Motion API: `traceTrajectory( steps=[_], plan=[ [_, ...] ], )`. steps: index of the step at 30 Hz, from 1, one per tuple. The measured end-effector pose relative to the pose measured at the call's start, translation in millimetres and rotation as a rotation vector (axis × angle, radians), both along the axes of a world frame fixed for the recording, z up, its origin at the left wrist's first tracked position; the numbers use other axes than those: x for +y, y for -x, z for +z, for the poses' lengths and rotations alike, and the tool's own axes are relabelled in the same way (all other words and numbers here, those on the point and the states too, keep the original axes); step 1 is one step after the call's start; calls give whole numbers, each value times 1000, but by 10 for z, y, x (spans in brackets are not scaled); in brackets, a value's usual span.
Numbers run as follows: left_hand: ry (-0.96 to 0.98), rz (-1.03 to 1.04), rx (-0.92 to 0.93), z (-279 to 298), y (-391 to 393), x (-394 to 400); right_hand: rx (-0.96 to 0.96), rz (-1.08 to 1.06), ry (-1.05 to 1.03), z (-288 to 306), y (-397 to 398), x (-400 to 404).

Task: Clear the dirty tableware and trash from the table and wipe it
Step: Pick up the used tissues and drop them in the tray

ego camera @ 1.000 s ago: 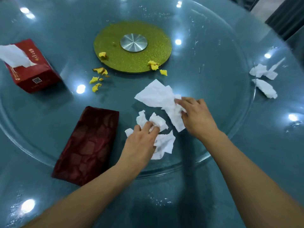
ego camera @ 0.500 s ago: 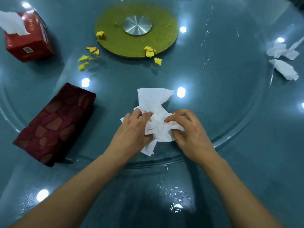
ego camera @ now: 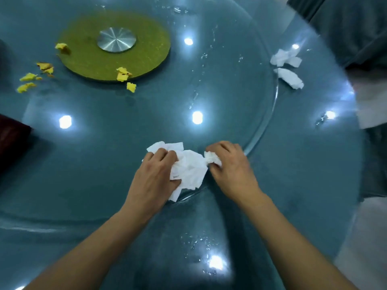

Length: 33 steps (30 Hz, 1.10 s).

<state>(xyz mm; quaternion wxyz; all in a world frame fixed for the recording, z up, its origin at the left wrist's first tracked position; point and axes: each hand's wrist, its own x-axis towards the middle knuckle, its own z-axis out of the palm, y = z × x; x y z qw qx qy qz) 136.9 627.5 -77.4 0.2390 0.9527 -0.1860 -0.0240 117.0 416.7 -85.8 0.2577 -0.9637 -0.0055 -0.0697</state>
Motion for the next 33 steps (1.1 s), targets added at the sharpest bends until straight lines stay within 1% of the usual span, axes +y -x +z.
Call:
traceTrajectory(
  steps=[1, 2, 4, 6, 7, 8, 11, 14, 17, 21, 24, 28, 33],
  plan=[
    [18, -1, 7, 8, -3, -92, 25, 36, -32, 17, 1, 5],
    [36, 1, 13, 17, -2, -181, 41, 24, -77, 37, 5, -16],
    [56, -5, 24, 36, -2, -340, 9, -127, -131, 42, 34, -155],
    [34, -34, 36, 37, -16, -442, -32, -296, -113, 7, 96, -367],
    [5, -58, 35, 33, -20, -473, -28, -344, -103, -16, 137, -462],
    [-22, -84, 31, 29, -22, -493, -14, -357, -96, -31, 172, -527],
    [-57, -108, 45, 51, -27, -494, 20, -290, -80, 33, 249, -546],
    [-37, -83, 62, 170, 40, -464, 2, -259, -93, 191, 318, -454],
    [-1, -65, 75, 400, 246, -400, 12, -295, -156, 401, 514, -329],
    [-1, -67, 116, 702, 696, -243, 2, -355, -199, 606, 1054, -126],
    [18, -117, 112, 847, 1098, -113, 23, -435, -215, 732, 1612, 11],
    [54, -211, 109, 903, 1682, -18, 65, -527, -249, 886, 2474, 198],
    [88, -325, 156, 913, 2417, -19, 83, -614, -230, 1071, 3492, 263]
  ],
)
